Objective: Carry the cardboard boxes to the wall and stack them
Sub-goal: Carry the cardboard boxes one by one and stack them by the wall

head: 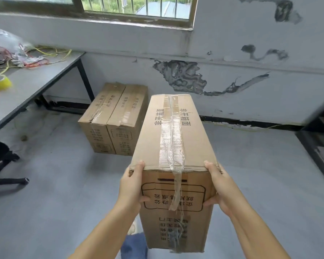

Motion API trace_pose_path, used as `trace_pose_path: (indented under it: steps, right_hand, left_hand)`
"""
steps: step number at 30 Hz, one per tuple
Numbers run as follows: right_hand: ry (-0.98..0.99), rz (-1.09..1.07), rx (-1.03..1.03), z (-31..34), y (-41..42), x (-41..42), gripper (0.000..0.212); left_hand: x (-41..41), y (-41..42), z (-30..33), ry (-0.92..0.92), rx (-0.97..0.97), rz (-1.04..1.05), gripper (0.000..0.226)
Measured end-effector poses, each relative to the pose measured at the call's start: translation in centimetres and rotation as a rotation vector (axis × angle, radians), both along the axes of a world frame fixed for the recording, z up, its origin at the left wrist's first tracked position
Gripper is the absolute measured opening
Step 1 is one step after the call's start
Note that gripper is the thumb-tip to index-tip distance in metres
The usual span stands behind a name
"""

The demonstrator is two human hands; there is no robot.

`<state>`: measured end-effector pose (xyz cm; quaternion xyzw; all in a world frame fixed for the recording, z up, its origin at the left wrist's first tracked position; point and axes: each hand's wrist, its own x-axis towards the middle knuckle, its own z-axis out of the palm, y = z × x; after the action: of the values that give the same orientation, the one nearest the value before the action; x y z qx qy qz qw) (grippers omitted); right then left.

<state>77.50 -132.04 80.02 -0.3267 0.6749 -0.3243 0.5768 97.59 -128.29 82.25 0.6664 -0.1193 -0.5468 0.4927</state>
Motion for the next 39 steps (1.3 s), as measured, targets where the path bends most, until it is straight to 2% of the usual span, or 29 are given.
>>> trace_pose_path:
  steps: [7,14,20,25,31,37,39]
  right_hand:
    - [-0.02,-0.079,0.015,0.1,-14.2,6.7,0.046]
    - [-0.014,-0.074,0.006,0.3,-26.0,8.7,0.029]
    - [0.0,-0.034,0.036,-2.5,-37.2,8.4,0.043]
    - [-0.01,0.04,0.07,-5.1,-47.0,7.6,0.04]
    - [-0.035,0.068,0.05,-12.5,-54.9,8.5,0.037]
    - [-0.116,0.005,0.109,-26.1,-55.9,11.1,0.035]
    - [-0.099,0.008,0.161,-30.6,-54.5,12.0,0.04]
  left_hand:
    - [7.0,-15.5,0.2,-0.012,0.004,-0.057,0.008]
    - [9.3,-27.7,-0.6,0.018,0.009,-0.076,0.006]
    - [8.8,-38.1,-3.2,0.015,0.05,-0.025,0.007]
    - [7.9,-46.6,-6.3,0.014,0.088,0.034,0.009]
    - [8.5,-54.1,-14.1,0.028,0.098,0.08,0.011]
    - [11.4,-56.3,-28.7,-0.068,0.154,0.023,0.057]
    - [12.4,-55.1,-32.8,-0.102,0.199,-0.047,0.058]
